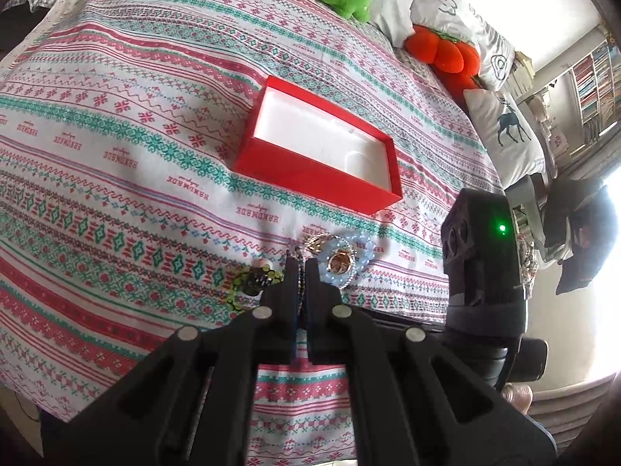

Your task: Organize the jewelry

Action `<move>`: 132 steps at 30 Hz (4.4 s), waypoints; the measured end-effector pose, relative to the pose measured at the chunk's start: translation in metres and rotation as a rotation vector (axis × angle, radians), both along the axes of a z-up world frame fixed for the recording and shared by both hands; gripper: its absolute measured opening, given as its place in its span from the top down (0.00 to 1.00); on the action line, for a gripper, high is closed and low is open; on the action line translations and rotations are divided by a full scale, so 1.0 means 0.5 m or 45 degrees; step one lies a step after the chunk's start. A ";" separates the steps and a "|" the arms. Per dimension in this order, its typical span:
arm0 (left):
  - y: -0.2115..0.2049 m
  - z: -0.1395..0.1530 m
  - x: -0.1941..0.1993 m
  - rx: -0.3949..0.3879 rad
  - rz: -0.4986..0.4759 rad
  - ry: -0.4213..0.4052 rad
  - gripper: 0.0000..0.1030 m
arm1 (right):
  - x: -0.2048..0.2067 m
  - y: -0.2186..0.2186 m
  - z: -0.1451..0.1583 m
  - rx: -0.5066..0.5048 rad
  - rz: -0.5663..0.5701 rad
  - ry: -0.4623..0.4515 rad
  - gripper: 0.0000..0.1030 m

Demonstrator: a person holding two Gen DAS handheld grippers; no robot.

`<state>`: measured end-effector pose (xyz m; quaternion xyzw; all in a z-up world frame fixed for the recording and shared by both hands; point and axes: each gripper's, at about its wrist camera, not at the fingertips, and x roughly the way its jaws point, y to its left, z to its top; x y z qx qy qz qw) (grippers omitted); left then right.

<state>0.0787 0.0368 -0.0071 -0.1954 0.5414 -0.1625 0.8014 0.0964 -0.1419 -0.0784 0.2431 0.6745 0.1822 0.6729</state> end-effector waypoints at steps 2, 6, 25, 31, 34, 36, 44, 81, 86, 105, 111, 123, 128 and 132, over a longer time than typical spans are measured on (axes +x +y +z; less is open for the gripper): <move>0.003 -0.004 0.000 -0.001 0.003 0.010 0.96 | 0.001 0.002 0.002 -0.031 -0.011 -0.031 0.62; 0.009 -0.008 0.000 0.000 0.014 0.016 0.96 | 0.005 0.015 0.003 -0.055 0.023 -0.070 0.69; 0.051 -0.023 0.001 0.095 0.065 0.017 0.96 | -0.003 0.020 0.126 -0.019 0.107 -0.266 0.91; 0.049 -0.016 0.005 0.124 0.052 -0.010 0.96 | -0.016 0.027 0.224 0.113 0.137 -0.409 0.91; 0.042 0.008 0.009 0.159 0.026 -0.082 0.96 | -0.011 0.018 0.251 0.104 0.112 -0.453 0.91; 0.040 0.023 0.014 0.156 0.014 -0.117 0.96 | -0.003 0.005 0.260 0.086 0.093 -0.471 0.91; 0.004 0.048 0.093 0.134 -0.011 -0.200 0.97 | 0.056 -0.080 0.250 -0.041 -0.039 -0.497 0.91; -0.008 -0.066 0.251 0.113 0.068 -0.048 0.96 | 0.176 -0.197 0.103 -0.413 -0.197 -0.389 0.72; -0.002 -0.037 0.227 0.132 0.073 -0.095 0.92 | 0.168 -0.199 0.133 -0.399 -0.212 -0.425 0.67; -0.009 -0.025 0.060 0.334 0.034 -0.100 0.38 | 0.067 -0.176 0.159 -0.300 -0.059 -0.296 0.43; -0.044 -0.041 0.009 0.393 -0.034 -0.058 0.38 | 0.045 -0.191 0.168 -0.313 -0.074 -0.290 0.42; -0.115 -0.055 -0.009 0.387 -0.122 -0.054 0.37 | 0.029 -0.212 0.147 -0.416 -0.124 -0.198 0.47; -0.106 -0.071 0.018 0.198 -0.049 0.030 0.39 | 0.033 -0.232 0.145 -0.435 -0.162 -0.230 0.75; -0.110 -0.101 0.037 0.145 0.007 0.125 0.58 | 0.036 -0.231 0.142 -0.442 -0.161 -0.221 0.75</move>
